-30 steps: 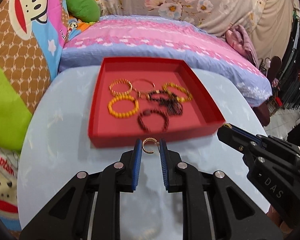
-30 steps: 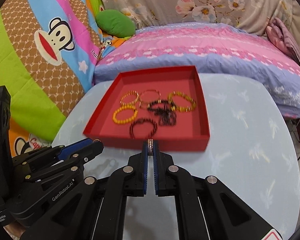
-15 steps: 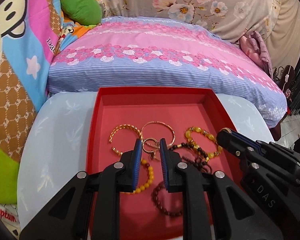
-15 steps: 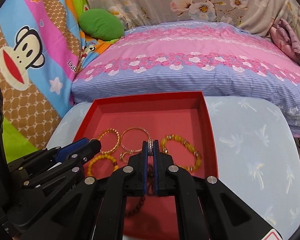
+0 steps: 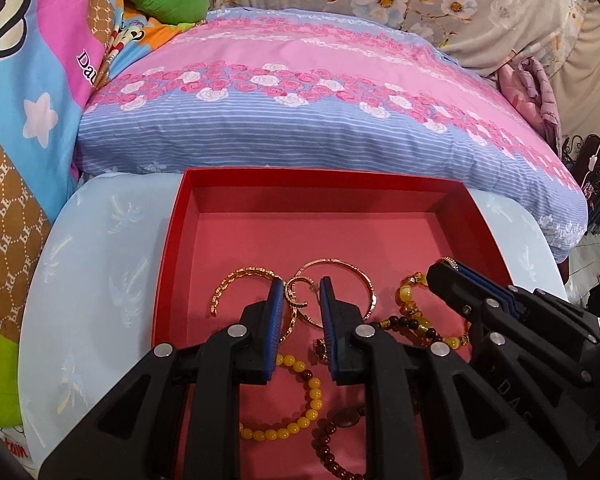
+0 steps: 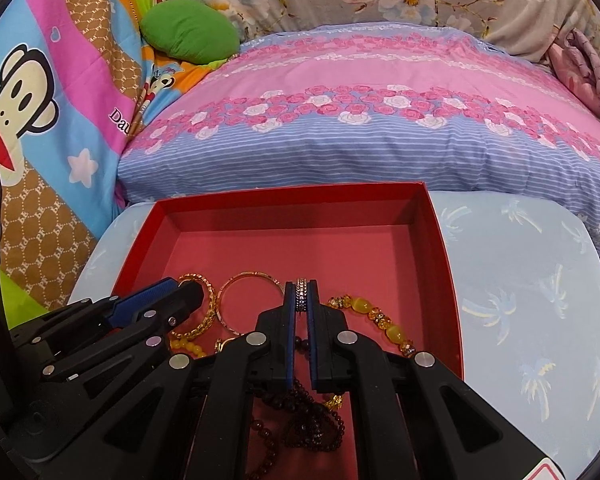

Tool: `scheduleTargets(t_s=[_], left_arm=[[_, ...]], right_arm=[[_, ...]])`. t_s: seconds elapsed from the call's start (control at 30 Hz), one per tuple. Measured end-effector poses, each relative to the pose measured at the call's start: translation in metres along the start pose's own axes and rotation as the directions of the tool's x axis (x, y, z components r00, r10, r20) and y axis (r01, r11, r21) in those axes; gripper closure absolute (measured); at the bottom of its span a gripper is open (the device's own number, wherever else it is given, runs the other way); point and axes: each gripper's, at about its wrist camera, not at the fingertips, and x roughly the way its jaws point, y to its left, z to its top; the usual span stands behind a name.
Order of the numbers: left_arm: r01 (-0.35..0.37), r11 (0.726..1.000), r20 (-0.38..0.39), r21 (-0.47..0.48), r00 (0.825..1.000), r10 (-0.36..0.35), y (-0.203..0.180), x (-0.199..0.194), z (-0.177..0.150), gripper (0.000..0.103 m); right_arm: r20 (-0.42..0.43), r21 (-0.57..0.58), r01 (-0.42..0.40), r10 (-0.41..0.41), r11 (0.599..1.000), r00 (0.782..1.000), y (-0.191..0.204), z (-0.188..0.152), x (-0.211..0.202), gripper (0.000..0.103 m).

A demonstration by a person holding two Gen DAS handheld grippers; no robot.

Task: Organize jewelry
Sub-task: 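Carry the ring and hoop into the red tray while both tools open to release them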

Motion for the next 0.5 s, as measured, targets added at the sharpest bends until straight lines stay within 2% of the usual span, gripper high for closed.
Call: scheduleTargets(t_s=[0.1,0.17,0.23,0.5], left_arm=[[-0.002,1.000,-0.003,-0.004,1.000,0.002,0.001,0.001,0.000,0.082],[-0.012,1.000,-0.001,-0.005,1.000,0.012,0.001,0.002,0.001,0.070],[-0.026,1.000,0.006,-0.009,1.000,0.026,0.001,0.001,0.000,0.065],[-0.033,0.999,0.013,-0.012,0.999,0.033,0.001,-0.006,-0.001,0.063]], right_arm=[[0.003,0.002,0.004,-0.004,1.000,1.000,-0.001,0.000,0.000,0.092],[0.006,-0.001,0.007,-0.006,1.000,1.000,0.000,0.000,0.001,0.091],[0.011,-0.004,0.013,-0.013,1.000,1.000,0.000,0.000,0.000,0.088],[0.030,-0.015,0.031,-0.031,0.999,0.999,0.002,-0.003,-0.013,0.087]])
